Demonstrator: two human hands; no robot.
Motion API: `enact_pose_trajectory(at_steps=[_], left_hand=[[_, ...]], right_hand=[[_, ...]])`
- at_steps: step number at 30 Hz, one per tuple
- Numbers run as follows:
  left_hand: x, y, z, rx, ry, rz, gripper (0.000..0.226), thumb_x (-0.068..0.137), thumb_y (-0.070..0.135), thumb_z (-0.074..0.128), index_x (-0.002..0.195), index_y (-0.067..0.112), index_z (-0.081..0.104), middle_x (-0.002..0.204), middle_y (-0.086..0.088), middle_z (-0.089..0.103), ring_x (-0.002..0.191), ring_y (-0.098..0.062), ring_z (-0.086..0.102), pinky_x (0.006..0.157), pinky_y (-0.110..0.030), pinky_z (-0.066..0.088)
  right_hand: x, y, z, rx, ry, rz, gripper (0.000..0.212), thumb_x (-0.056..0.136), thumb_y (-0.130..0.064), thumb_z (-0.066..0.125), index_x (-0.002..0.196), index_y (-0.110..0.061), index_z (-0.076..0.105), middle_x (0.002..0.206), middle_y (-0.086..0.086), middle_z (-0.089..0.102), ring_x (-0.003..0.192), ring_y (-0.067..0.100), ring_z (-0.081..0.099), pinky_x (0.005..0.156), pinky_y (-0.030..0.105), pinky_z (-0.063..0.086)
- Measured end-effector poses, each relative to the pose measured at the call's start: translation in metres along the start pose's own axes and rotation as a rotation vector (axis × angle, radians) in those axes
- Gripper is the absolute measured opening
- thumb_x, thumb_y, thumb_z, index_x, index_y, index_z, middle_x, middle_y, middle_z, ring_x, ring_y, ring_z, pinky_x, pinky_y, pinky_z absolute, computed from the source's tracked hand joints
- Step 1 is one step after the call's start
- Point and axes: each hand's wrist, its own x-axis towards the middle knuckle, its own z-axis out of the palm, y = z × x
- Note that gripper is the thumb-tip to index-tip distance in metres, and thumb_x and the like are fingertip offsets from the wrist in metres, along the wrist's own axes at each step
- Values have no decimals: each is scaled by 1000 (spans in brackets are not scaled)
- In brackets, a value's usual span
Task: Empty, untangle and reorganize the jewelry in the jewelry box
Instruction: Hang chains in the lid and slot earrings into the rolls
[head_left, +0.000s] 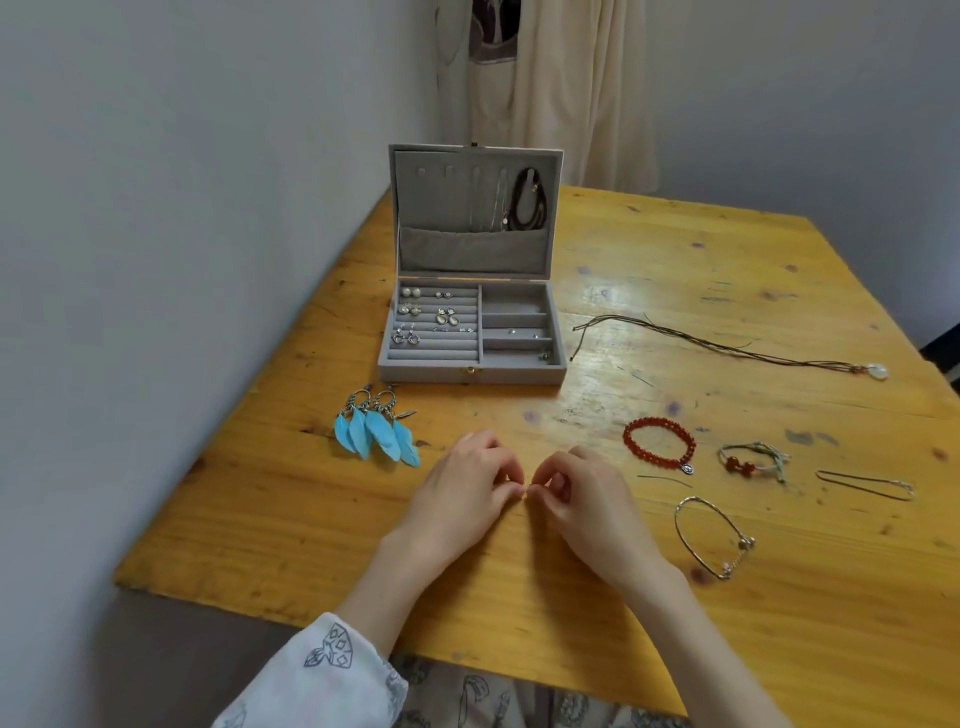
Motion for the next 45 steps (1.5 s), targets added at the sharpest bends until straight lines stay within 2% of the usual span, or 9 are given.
enact_pose_trajectory(at_steps=[3,8,14,16,20,28,32,38,45], left_hand=[[2,-5,-8,-35,6,7,10,85,24,61,92,18,66,91,8,57,88,-3,49,80,-18,40],[14,-22,-38,-115,120,-31,12,85,20,63,94,17,70,89,8,66,81,1,56,75,-8,43],[50,-53,-73,-144,327,-106,7,85,17,62,90,16,68,86,10,60,77,3,53,72,1,37],[64,-63,-78,-92,356,-110,9,86,17,61,92,16,66,87,10,56,81,-2,49,73,0,35],[92,-82,-75,-13,360,-144,12,87,25,58,96,21,66,90,9,50,90,-5,39,72,-11,29],[122,-102,-61,191,234,-121,18,87,33,56,99,28,67,95,10,46,100,-11,34,74,-25,15],[122,-105,-61,265,222,-84,16,86,32,57,97,28,68,97,6,49,102,-13,34,76,-25,15],[125,-102,-64,273,206,-102,15,82,33,63,95,28,68,97,7,47,104,-15,34,78,-27,15],[124,-104,-63,254,227,-149,10,79,34,65,86,28,68,93,11,42,104,-14,33,75,-25,12]], right_hand=[[5,0,-1,-18,-17,-8,5,85,-20,61,88,-18,65,84,-6,52,78,11,50,73,23,42],[33,-8,-7,118,-34,-8,11,84,-16,60,76,-24,61,75,-11,55,68,-4,47,63,12,37],[85,-30,-13,316,-88,-48,7,85,-18,61,81,-22,65,77,-5,62,74,12,56,67,24,45],[105,-34,-13,335,-103,-67,8,85,-18,61,80,-20,66,78,0,63,75,15,56,69,29,45],[144,-38,-11,297,-141,-90,10,85,-21,62,76,-23,67,68,-5,56,60,3,43,55,14,35],[198,-43,-3,344,-245,43,14,81,-20,66,67,-21,67,38,-16,47,36,-2,39,37,7,28],[209,-47,5,289,-331,77,12,81,-22,67,69,-20,68,54,-3,49,48,7,39,44,17,34],[215,-48,11,221,-355,108,7,80,-22,68,77,-18,71,58,-8,53,56,4,42,51,19,31],[217,-52,12,108,-348,71,5,80,-23,67,75,-23,69,71,-5,59,79,13,52,68,25,39]])
